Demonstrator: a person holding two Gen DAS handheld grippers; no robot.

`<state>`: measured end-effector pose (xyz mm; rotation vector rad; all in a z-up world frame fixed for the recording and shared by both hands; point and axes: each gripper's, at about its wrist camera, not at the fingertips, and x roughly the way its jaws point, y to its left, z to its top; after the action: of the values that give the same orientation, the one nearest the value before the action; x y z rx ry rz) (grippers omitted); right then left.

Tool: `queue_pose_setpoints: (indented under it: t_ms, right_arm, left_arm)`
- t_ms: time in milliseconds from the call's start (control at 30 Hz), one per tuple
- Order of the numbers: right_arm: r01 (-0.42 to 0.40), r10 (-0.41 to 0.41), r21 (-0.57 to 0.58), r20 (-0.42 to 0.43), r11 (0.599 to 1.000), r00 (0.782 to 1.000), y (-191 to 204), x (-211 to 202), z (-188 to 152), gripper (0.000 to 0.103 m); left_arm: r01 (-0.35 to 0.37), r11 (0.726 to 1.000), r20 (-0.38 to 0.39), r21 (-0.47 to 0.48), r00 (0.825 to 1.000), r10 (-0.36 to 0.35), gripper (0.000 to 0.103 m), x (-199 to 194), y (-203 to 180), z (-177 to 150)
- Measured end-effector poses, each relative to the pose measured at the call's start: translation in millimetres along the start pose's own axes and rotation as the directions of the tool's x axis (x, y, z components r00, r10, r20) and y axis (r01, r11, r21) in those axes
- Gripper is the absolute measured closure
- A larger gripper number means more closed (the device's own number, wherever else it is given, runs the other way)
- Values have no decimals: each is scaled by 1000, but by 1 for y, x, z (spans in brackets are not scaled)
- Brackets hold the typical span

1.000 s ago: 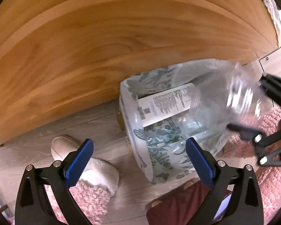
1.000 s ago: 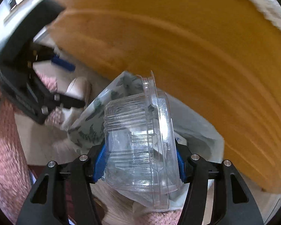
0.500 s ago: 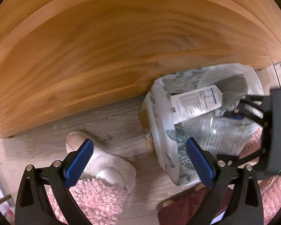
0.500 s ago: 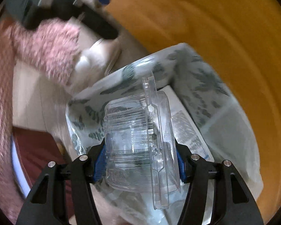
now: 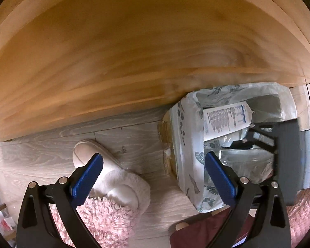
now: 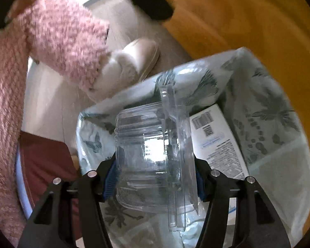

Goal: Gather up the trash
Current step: 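Lower the clear clamshell into the trash bag and open the right tool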

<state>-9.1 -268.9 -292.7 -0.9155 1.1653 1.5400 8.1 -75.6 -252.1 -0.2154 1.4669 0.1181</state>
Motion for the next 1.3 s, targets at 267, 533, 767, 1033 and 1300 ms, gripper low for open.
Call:
queue_pose_setpoints:
  t_ms: [267,533,767,1033,1300]
  right_arm:
    - [3,-6,-33,-97,999,995,-10,41,3,45]
    - [21,-20,0,-149,1000,989,-5,54,8,40]
    - [4,26,167,-177,986,984,-13,33,11,17]
    - [94,-70,174,-142,980,987,7,-6,16,16]
    - [256,-230,289,-120,923,966,19,-44,7,15]
  left_arm:
    - [16,999,-54,34,998,-14,8,11,-8,-5]
    - [6,1000,-60,21,998,-5,8,12,-5,-2]
    - [4,999,-48,36,999,-2,8,8,-8,-4]
    - [10,999,-21,46,1000,-9,8,0,-11,-7]
    - [21,998,18,62,1000,-22,8,-9,-18,-14]
